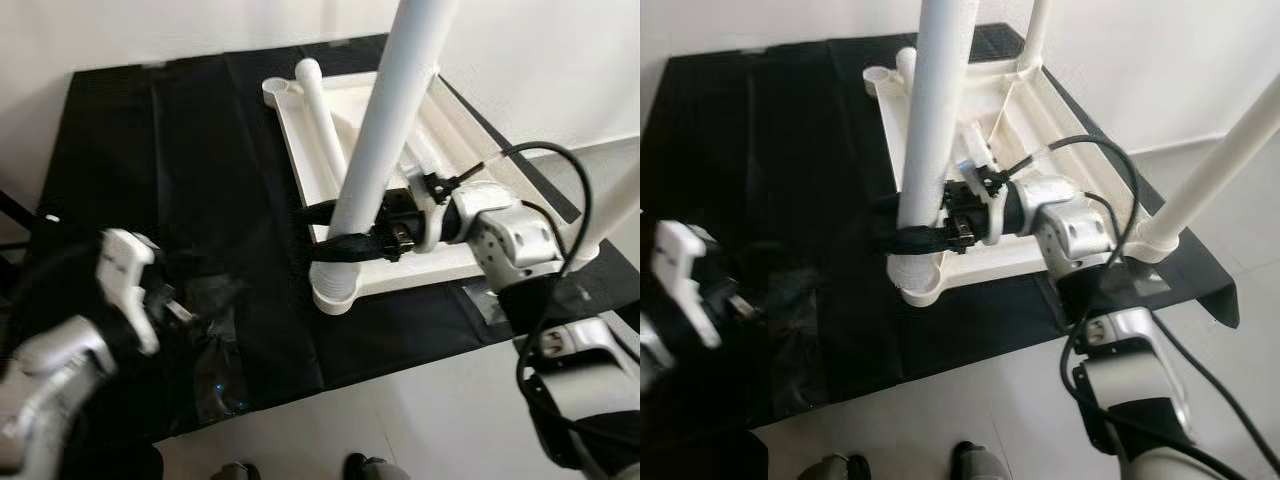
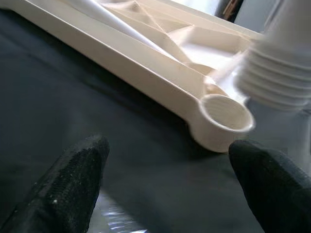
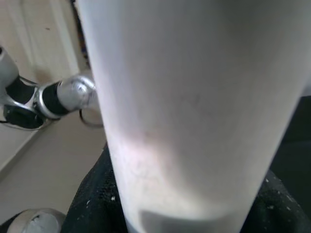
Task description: Building children table
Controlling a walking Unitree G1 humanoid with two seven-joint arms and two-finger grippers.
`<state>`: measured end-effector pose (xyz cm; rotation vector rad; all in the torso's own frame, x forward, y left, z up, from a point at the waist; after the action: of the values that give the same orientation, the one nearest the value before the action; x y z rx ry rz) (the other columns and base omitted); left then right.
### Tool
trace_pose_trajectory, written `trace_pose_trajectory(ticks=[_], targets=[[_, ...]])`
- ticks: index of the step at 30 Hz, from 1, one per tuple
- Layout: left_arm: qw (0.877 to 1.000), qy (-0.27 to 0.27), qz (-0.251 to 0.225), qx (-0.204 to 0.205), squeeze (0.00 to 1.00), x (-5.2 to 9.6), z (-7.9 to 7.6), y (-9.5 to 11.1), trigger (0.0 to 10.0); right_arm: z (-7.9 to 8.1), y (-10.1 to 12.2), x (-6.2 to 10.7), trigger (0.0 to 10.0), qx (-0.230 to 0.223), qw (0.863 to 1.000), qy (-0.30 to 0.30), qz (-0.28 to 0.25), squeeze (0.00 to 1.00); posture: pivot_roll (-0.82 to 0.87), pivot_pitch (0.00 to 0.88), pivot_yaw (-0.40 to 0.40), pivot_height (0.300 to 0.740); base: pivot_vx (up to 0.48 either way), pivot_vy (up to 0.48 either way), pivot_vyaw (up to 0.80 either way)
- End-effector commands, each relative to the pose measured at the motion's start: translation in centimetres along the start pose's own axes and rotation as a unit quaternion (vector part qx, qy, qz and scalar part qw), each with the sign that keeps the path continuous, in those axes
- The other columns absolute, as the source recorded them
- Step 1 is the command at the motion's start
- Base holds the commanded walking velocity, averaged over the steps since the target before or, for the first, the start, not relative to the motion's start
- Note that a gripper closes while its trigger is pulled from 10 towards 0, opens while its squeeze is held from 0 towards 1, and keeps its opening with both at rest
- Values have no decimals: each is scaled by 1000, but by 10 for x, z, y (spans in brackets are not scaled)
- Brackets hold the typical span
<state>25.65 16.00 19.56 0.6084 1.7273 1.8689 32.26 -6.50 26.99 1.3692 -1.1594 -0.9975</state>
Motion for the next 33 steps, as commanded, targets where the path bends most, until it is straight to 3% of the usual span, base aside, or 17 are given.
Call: trace_pose_trajectory(ticks=[1,6,15,21,26,33], targets=[[1000,12,-5,-13,0,1,-7,0,10000,5,3,-6,10000,10,1000,17,3,0,-138,304,-54,740,0,0,0],[1000,19,5,-18,0,1,-17,-8,10000,9,5,-17,10000,28,999,32,2,0,-133,294,-42,740,0,0,0],[997,49,15,-49,0,-2,-14,-12,10000,9,0,-26,10000,33,999,25,-8,0,-114,263,-14,740,0,0,0],[997,35,28,-64,0,-3,-22,-17,10000,2,3,-10,10000,24,1000,18,1,0,-92,260,-8,740,0,0,0],[997,43,18,-69,0,2,-25,-16,10000,14,1,4,10000,-5,997,68,31,0,-75,279,-1,740,0,0,0],[994,76,-4,-79,0,4,-26,-10,10000,9,-4,2,10000,0,995,73,67,0,-68,328,8,740,0,0,0]])
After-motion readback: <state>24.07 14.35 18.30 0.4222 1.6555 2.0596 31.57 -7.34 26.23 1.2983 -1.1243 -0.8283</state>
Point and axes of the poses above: a point about 5 cm out from each wrist's last joint towards the gripper, its own x axis pointing back from the gripper into the wrist, its own y axis along the axis of the wrist's last joint, z = x × y, the point moved 3 cm from there along -x, pointing out of the wrist towards the gripper, and after that the axes turned 4 degrees about -x, right-handed, at the moved point
